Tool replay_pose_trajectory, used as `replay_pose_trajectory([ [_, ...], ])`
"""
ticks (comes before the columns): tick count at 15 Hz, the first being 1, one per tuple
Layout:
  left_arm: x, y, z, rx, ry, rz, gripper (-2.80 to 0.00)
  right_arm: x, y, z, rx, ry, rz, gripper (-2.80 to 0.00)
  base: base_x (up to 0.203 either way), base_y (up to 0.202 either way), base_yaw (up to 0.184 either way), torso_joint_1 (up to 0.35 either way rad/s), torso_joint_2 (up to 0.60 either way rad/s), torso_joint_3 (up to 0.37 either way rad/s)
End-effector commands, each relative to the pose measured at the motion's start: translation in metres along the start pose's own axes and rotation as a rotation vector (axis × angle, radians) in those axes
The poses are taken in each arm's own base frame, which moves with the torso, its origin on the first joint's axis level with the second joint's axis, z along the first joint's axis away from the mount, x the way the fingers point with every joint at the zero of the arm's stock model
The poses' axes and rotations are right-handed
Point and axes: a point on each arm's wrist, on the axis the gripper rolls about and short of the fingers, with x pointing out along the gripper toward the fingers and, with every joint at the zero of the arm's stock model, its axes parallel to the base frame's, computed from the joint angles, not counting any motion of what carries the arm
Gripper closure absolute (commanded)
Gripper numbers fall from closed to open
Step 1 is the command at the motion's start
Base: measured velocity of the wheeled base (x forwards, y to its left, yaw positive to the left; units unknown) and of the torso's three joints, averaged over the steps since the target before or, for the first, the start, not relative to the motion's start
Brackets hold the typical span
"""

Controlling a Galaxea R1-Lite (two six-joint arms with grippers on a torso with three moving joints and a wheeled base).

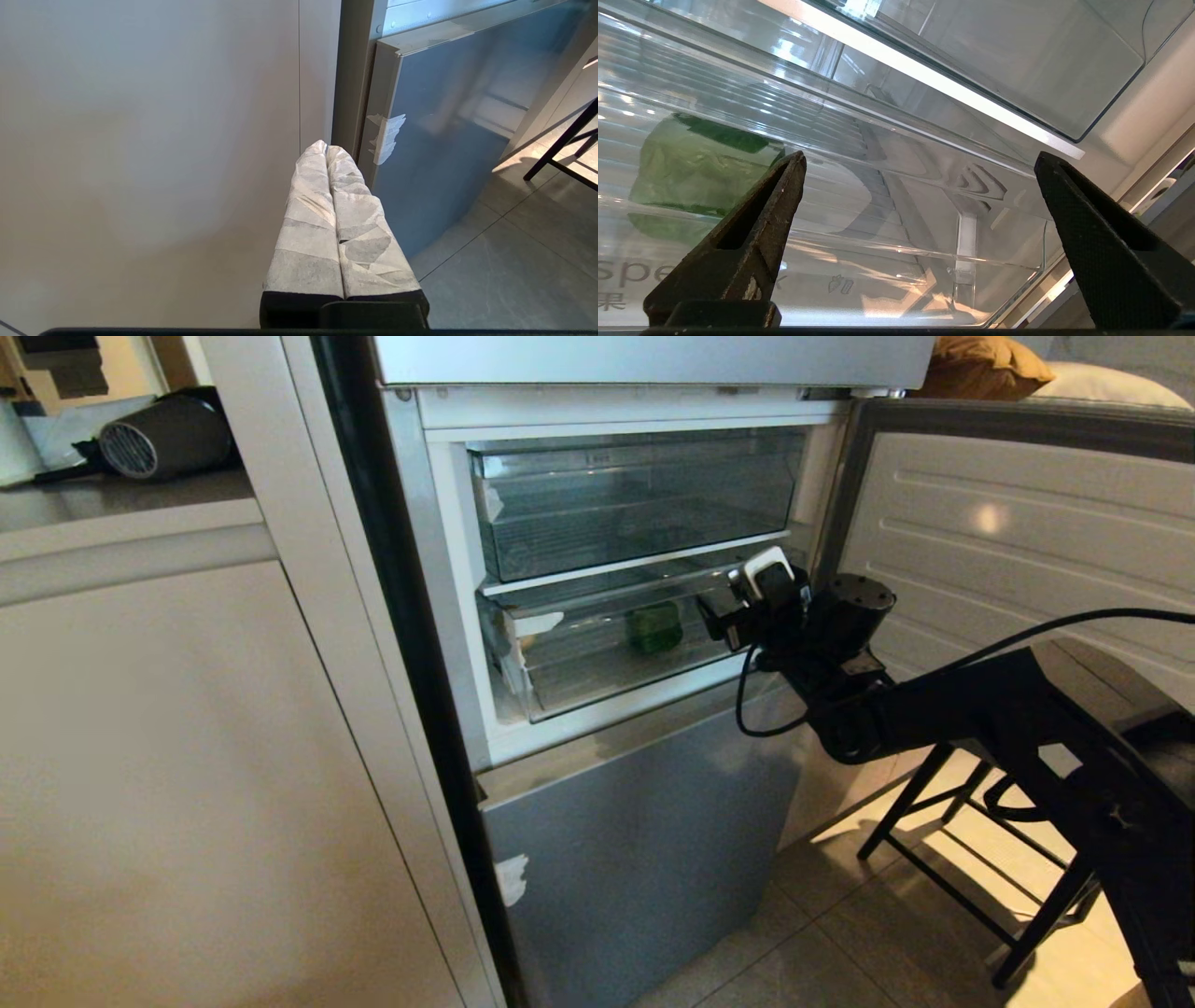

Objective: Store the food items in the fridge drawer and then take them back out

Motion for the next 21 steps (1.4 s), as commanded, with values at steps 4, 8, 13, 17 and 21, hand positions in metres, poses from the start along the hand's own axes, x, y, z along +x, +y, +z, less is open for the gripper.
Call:
replay_pose_trajectory([
  [4, 0.001, 0.000, -0.003, 0.000, 0.010, 0.000, 0.00, 0.003, -0.001, 0.002, -0.003, -0.019, -0.010, -2.80, 0.000, 0.000, 0.000, 0.000, 0.00, 0.000],
  [8, 0.001, 0.000, -0.003, 0.000, 0.010, 0.000, 0.00, 0.007, -0.003, 0.007, -0.004, -0.029, -0.015, -2.80, 0.000, 0.000, 0.000, 0.000, 0.00, 0.000],
  [13, 0.001, 0.000, -0.003, 0.000, 0.010, 0.000, 0.00, 0.005, -0.005, 0.011, -0.012, -0.030, -0.016, -2.80, 0.000, 0.000, 0.000, 0.000, 0.00, 0.000],
  [17, 0.001, 0.000, -0.003, 0.000, 0.010, 0.000, 0.00, -0.005, -0.011, 0.022, -0.015, -0.017, -0.010, -2.80, 0.000, 0.000, 0.000, 0.000, 0.00, 0.000],
  [21, 0.001, 0.000, -0.003, 0.000, 0.010, 0.000, 0.00, -0.024, -0.015, 0.030, -0.022, 0.020, 0.008, -2.80, 0.000, 0.000, 0.000, 0.000, 0.00, 0.000],
])
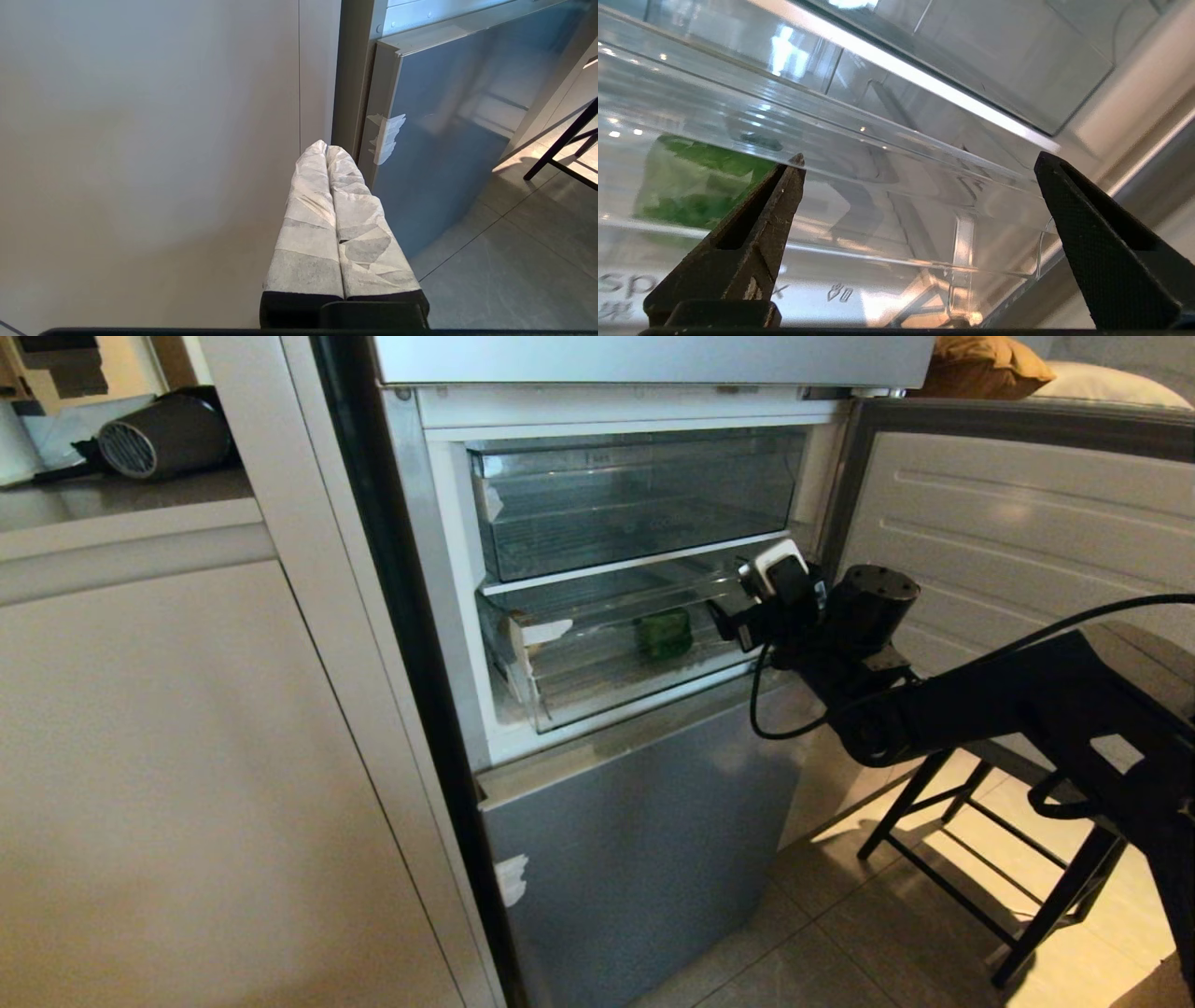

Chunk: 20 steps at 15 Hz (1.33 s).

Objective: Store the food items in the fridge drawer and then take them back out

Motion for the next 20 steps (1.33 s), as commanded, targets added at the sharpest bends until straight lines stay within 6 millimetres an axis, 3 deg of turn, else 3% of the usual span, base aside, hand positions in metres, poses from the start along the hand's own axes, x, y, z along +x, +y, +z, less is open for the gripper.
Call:
replay_pose_trajectory([
  [1, 0.001, 0.000, -0.003, 0.000, 0.011, 0.000, 0.00, -0.012, -0.009, 0.015, -0.004, -0.003, -0.001, -2.80, 0.000, 0.000, 0.000, 0.000, 0.00, 0.000],
  [12, 0.001, 0.000, -0.003, 0.000, 0.011, 0.000, 0.00, -0.099, -0.036, 0.068, -0.003, 0.045, 0.045, -2.80, 0.000, 0.000, 0.000, 0.000, 0.00, 0.000],
  [14, 0.001, 0.000, -0.003, 0.000, 0.011, 0.000, 0.00, -0.098, -0.041, 0.077, 0.009, 0.016, 0.032, -2.80, 0.000, 0.000, 0.000, 0.000, 0.00, 0.000],
  [17, 0.001, 0.000, -0.003, -0.001, 0.011, 0.000, 0.00, -0.076, -0.056, 0.105, 0.080, -0.076, -0.020, -2.80, 0.000, 0.000, 0.000, 0.000, 0.00, 0.000],
  [20, 0.001, 0.000, -0.003, -0.001, 0.011, 0.000, 0.00, -0.051, -0.064, 0.117, 0.242, 0.023, 0.025, -2.80, 0.000, 0.000, 0.000, 0.000, 0.00, 0.000],
])
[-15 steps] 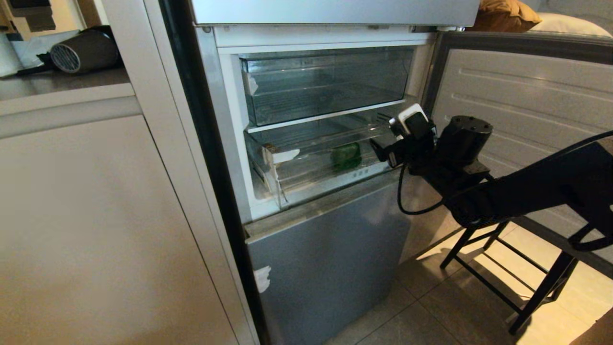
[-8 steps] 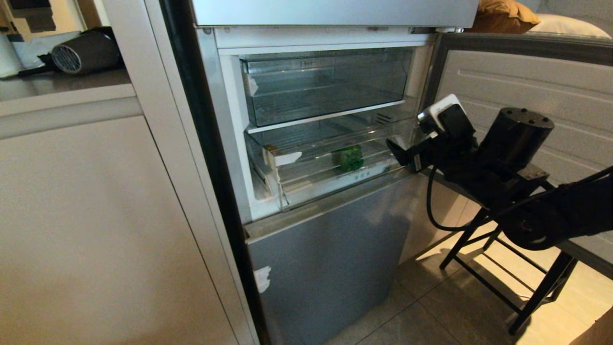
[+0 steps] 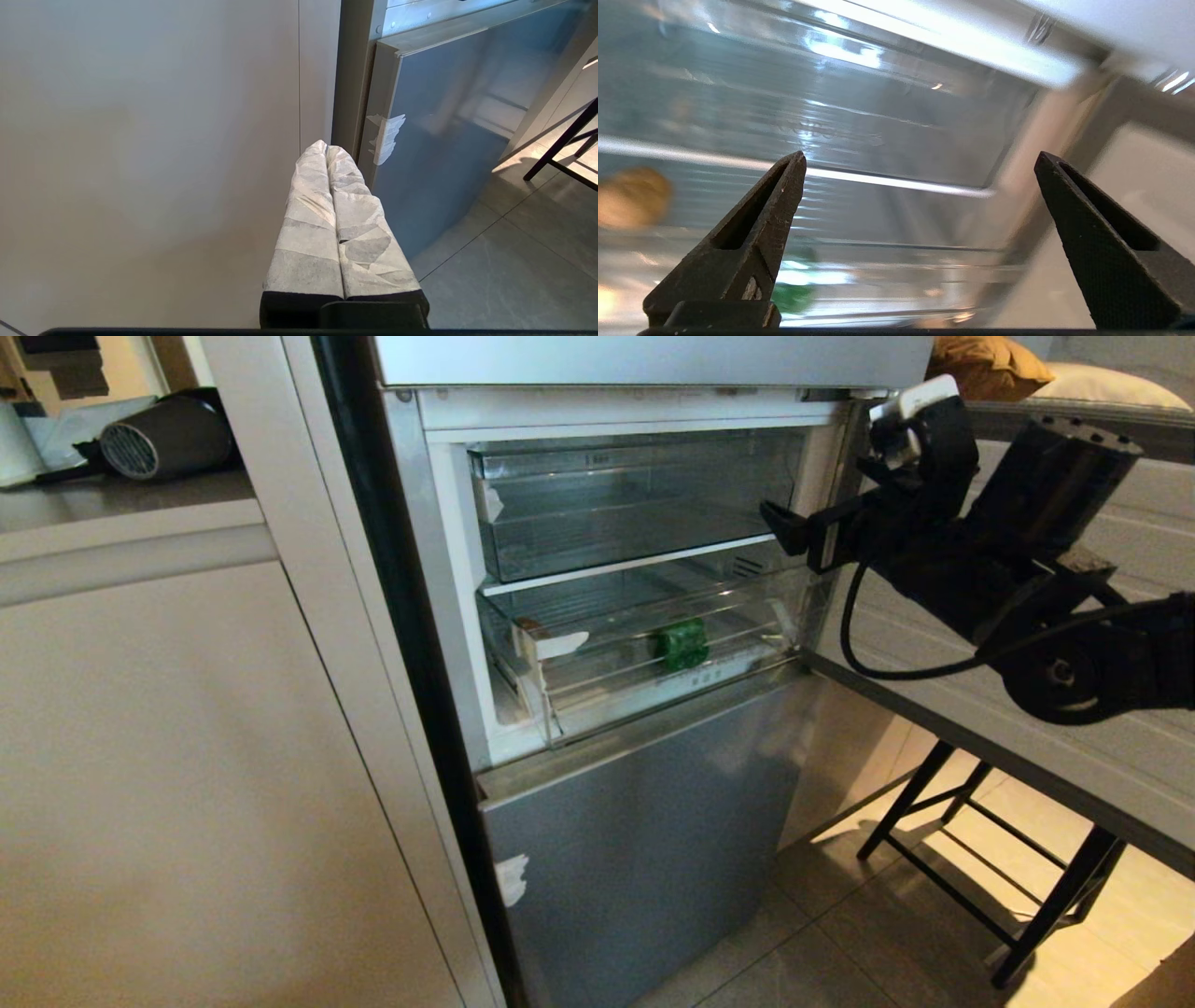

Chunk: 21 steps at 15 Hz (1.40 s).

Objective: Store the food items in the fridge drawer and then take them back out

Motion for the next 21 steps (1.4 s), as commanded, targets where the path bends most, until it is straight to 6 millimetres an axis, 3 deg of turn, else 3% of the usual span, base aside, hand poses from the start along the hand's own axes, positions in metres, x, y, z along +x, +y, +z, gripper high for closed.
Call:
replay_pose_trajectory([
  [1, 0.001, 0.000, -0.003, 0.000, 0.010, 0.000, 0.00, 0.015, 0.000, -0.002, 0.085, 0.100, 0.026, -2.80, 0.000, 0.000, 0.000, 0.000, 0.00, 0.000],
  [5, 0.001, 0.000, -0.003, 0.000, 0.010, 0.000, 0.00, 0.037, 0.003, -0.010, 0.286, 0.305, 0.064, -2.80, 0.000, 0.000, 0.000, 0.000, 0.00, 0.000],
  [7, 0.001, 0.000, -0.003, -0.001, 0.010, 0.000, 0.00, 0.045, 0.008, -0.024, 0.319, 0.393, 0.104, -2.80, 0.000, 0.000, 0.000, 0.000, 0.00, 0.000],
  [12, 0.001, 0.000, -0.003, 0.000, 0.010, 0.000, 0.00, 0.065, 0.018, -0.053, 0.313, 0.457, 0.127, -2.80, 0.000, 0.000, 0.000, 0.000, 0.00, 0.000],
  [16, 0.001, 0.000, -0.003, 0.000, 0.010, 0.000, 0.00, 0.069, 0.023, -0.072, 0.217, 0.473, 0.200, -2.80, 0.000, 0.000, 0.000, 0.000, 0.00, 0.000],
  [19, 0.001, 0.000, -0.003, 0.000, 0.010, 0.000, 0.00, 0.066, 0.022, -0.067, 0.212, 0.490, 0.201, -2.80, 0.000, 0.000, 0.000, 0.000, 0.00, 0.000],
  [21, 0.001, 0.000, -0.003, 0.000, 0.010, 0.000, 0.00, 0.054, 0.018, -0.055, 0.201, 0.575, 0.221, -2.80, 0.000, 0.000, 0.000, 0.000, 0.00, 0.000],
])
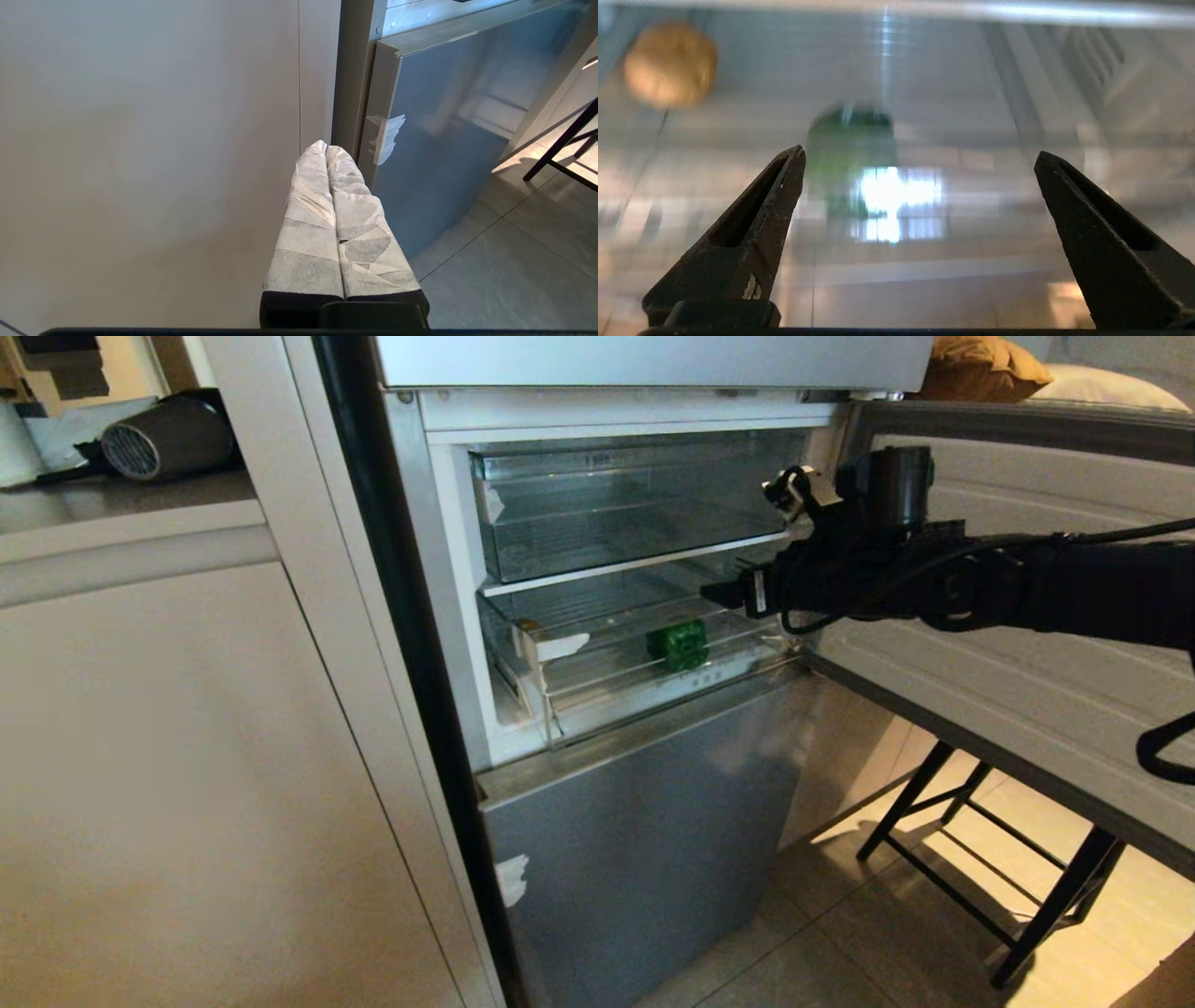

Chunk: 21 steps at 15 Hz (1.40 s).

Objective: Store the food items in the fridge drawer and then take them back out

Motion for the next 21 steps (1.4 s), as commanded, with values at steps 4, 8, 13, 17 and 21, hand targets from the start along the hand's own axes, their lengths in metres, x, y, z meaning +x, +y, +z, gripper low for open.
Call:
replay_pose_trajectory([
  [4, 0.001, 0.000, -0.003, 0.000, 0.011, 0.000, 0.00, -0.046, 0.001, 0.024, 0.000, 0.055, 0.010, -2.80, 0.000, 0.000, 0.000, 0.000, 0.00, 0.000],
  [8, 0.001, 0.000, -0.003, 0.000, 0.011, 0.000, 0.00, -0.076, -0.002, 0.042, -0.007, 0.006, -0.019, -2.80, 0.000, 0.000, 0.000, 0.000, 0.00, 0.000],
  [13, 0.001, 0.000, -0.003, 0.000, 0.011, 0.000, 0.00, -0.125, -0.042, 0.019, 0.028, 0.086, -0.236, -2.80, 0.000, 0.000, 0.000, 0.000, 0.00, 0.000],
  [17, 0.001, 0.000, -0.003, 0.000, 0.011, 0.000, 0.00, -0.169, -0.057, 0.005, 0.054, 0.118, -0.322, -2.80, 0.000, 0.000, 0.000, 0.000, 0.00, 0.000],
  [21, 0.001, 0.000, -0.003, 0.000, 0.011, 0.000, 0.00, -0.187, -0.081, -0.005, 0.083, 0.135, -0.414, -2.80, 0.000, 0.000, 0.000, 0.000, 0.00, 0.000],
])
